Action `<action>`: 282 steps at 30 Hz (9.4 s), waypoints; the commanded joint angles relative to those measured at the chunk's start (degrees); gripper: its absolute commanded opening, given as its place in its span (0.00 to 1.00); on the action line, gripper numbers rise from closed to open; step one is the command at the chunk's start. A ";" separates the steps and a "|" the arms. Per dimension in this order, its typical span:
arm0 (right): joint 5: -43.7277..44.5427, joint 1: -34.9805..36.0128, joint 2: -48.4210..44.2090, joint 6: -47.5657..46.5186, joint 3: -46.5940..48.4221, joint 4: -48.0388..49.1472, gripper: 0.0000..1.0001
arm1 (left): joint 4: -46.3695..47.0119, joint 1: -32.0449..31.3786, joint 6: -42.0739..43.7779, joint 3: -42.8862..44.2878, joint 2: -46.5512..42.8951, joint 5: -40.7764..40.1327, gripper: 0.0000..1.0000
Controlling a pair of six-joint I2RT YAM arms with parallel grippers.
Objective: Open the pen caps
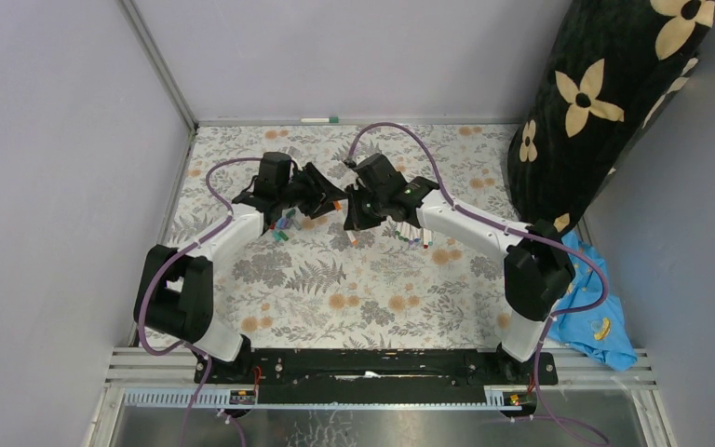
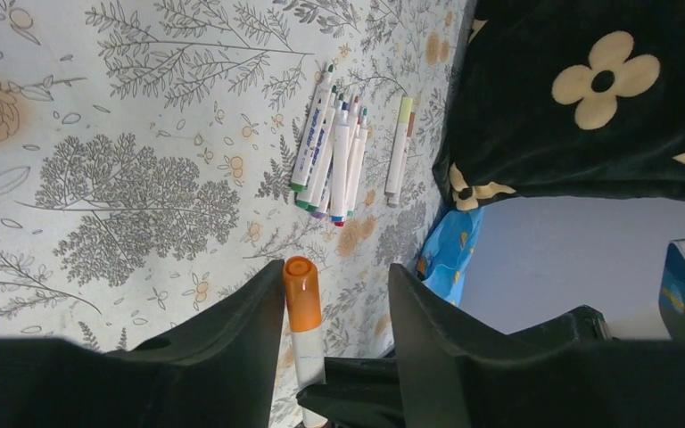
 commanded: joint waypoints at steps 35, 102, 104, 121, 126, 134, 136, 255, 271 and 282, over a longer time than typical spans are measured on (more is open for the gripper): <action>-1.09 0.97 1.64 0.62 3.38 4.76 0.28 | 4.65 -0.76 -2.45 -1.79 -1.32 -0.88 0.00; 3.23 3.52 -10.64 12.02 -31.25 27.39 0.00 | 0.95 5.77 13.68 12.67 7.32 -30.09 0.00; 7.18 3.25 -11.36 10.24 -29.48 24.69 0.00 | -3.32 5.09 16.11 12.33 6.28 -33.20 0.00; 23.36 -9.95 -10.51 -0.07 -23.66 16.00 0.00 | -17.21 -0.13 18.51 6.94 10.47 -46.99 0.07; 24.51 -11.97 -7.85 -2.19 -21.66 14.62 0.00 | -17.37 -0.13 17.38 5.69 10.99 -47.50 0.22; 25.89 -13.87 -4.61 -3.03 -21.20 15.62 0.04 | -16.83 -0.14 16.09 4.36 11.03 -47.24 0.50; 26.63 -14.14 -4.33 -3.38 -21.19 15.63 0.04 | -16.71 -0.10 15.90 4.01 10.76 -47.26 0.52; 0.52 -11.36 -15.33 -3.43 -15.92 2.49 0.00 | -4.52 -2.70 11.64 4.23 -2.66 -12.58 0.70; 3.15 1.53 -5.38 -1.05 -4.29 2.26 0.00 | -1.85 -3.34 6.74 3.28 -1.21 -6.63 0.70; 3.80 1.90 -4.97 -1.03 -1.96 2.91 0.00 | -0.63 -3.39 4.20 1.23 -0.74 -5.17 0.69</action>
